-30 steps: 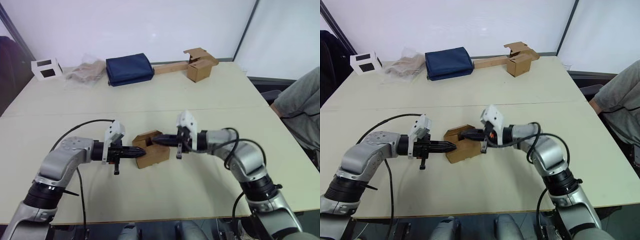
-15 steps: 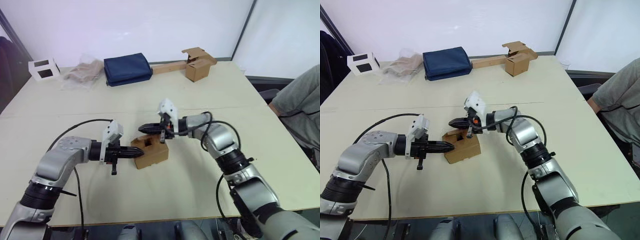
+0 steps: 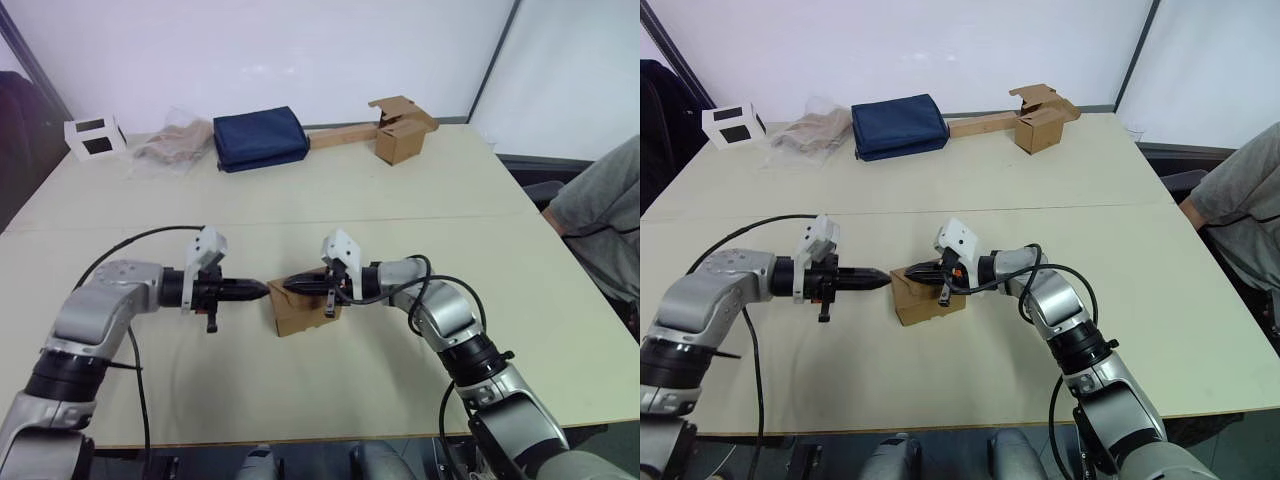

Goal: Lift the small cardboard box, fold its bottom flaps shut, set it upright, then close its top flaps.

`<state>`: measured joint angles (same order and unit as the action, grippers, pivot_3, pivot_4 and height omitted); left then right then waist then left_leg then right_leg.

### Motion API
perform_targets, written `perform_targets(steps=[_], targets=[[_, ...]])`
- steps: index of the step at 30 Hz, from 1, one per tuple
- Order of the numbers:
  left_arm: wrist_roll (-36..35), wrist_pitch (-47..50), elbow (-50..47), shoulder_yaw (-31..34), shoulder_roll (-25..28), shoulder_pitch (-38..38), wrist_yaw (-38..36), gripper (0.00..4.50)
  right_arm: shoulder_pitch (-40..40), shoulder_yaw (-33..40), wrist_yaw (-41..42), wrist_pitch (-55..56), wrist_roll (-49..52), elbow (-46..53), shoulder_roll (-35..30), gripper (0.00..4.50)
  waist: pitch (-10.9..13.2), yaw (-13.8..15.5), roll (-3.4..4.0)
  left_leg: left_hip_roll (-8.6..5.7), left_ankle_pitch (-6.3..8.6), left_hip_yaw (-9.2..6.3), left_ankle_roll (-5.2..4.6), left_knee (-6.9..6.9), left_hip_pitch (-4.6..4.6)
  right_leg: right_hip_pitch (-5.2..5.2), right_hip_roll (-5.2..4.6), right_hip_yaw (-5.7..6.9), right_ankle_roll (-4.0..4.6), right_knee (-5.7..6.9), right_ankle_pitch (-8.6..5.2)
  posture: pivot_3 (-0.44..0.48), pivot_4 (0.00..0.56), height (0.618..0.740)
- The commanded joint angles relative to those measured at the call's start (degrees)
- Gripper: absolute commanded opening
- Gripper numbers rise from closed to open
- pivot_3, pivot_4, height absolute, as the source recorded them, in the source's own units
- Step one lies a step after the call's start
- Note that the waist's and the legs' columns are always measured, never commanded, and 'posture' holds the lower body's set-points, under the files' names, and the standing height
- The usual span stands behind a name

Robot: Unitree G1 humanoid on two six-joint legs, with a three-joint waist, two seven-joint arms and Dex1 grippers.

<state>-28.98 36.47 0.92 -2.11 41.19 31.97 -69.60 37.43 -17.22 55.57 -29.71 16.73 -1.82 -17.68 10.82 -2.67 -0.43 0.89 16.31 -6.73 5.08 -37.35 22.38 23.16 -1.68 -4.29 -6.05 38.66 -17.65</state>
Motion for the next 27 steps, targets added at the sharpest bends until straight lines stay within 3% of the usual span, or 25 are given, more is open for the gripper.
perform_targets(steps=[1, 6, 14, 27], targets=[[0.51, -1.96, 1.88, -0.75, -2.21, 3.84, 0.00, 0.09, -1.12, 1.64, -0.71, -3.54, 2.32, 6.97, -1.05, 0.00, 0.00, 0.00, 0.00, 0.00, 0.00, 0.00, 0.00, 0.00, 0.00, 0.01, 0.00, 0.00, 0.00, -0.02, 0.00, 0.000, 0.150, 0.740], [4.16, -5.76, 6.60, -4.98, -5.98, 6.96, -1.45, 0.09, -3.24, 1.56, -2.61, -7.36, 3.16, 13.32, -2.57, 0.00, 0.00, -0.22, 0.00, 0.02, 0.00, 0.00, 0.00, 0.04, -0.01, 0.06, 0.04, -0.02, 0.00, 0.01, 0.00, 0.000, 0.150, 0.740], [7.09, -9.77, 10.92, -6.68, -8.57, 7.77, -2.23, 0.09, -5.02, 1.96, -6.11, -13.29, 3.66, 19.69, -4.88, 0.00, 0.00, -0.61, 0.00, 0.02, 0.00, -0.01, 0.00, 0.06, 0.00, 0.07, 0.04, -0.02, 0.00, 0.01, 0.00, 0.000, 0.150, 0.740], [7.55, -10.41, 11.47, -5.58, -10.08, 8.41, -1.46, 0.09, -3.57, -2.80, -8.25, -15.86, -0.20, 19.36, -8.44, 0.00, 0.00, -0.83, 0.00, 0.01, 0.00, -0.02, 0.00, 0.04, 0.00, 0.06, 0.03, -0.02, 0.00, 0.00, 0.00, 0.000, 0.150, 0.740]])
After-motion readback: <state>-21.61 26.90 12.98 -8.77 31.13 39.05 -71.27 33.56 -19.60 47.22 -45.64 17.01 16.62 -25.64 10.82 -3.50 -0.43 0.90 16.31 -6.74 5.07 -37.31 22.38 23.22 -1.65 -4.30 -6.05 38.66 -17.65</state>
